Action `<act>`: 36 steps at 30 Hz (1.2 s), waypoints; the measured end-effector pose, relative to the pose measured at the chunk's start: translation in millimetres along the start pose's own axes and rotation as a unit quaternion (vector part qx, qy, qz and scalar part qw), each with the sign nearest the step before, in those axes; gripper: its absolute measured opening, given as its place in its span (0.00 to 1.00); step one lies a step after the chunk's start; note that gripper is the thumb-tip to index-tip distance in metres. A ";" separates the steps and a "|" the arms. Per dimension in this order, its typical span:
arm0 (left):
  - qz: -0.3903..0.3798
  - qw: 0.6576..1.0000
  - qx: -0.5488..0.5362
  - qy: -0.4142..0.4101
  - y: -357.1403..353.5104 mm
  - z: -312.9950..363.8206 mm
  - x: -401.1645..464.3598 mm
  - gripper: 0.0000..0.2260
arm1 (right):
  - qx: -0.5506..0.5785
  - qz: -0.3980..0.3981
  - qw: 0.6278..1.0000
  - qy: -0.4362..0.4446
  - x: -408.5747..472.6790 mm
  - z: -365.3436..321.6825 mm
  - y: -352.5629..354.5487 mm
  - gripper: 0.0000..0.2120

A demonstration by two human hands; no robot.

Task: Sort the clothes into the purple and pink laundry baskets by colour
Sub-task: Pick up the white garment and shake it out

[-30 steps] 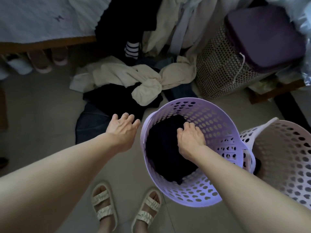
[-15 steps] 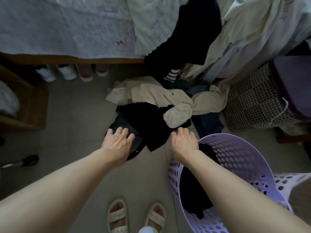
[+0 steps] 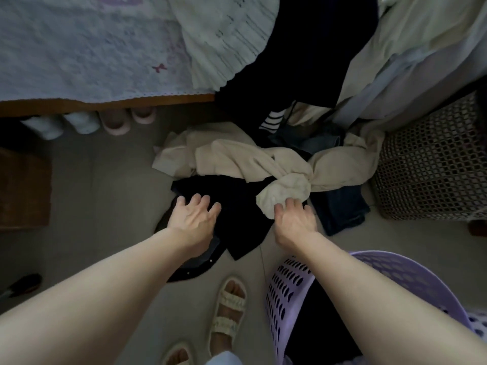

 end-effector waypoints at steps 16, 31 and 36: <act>-0.120 0.986 -0.003 -0.114 -138.6 113.8 183.4 0.31 | 0.045 -0.065 0.995 -0.064 96.5 86.3 -121.7 0.25; -0.063 0.988 0.014 -0.141 -111.5 124.6 181.2 0.19 | 0.078 -0.020 0.994 -0.076 80.8 65.3 -103.6 0.25; 0.027 0.987 -0.098 -0.124 -43.2 117.1 163.1 0.08 | 0.117 0.001 0.988 -0.103 63.5 62.0 -68.7 0.33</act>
Point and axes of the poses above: each hand's wrist, its own x-axis towards the middle knuckle, its own y-axis out of the back of the hand, z = x × y, the point moved 7 cm from there along x, towards the middle knuckle, and after that the axes turned 12 degrees about z, right-handed, at the moved point
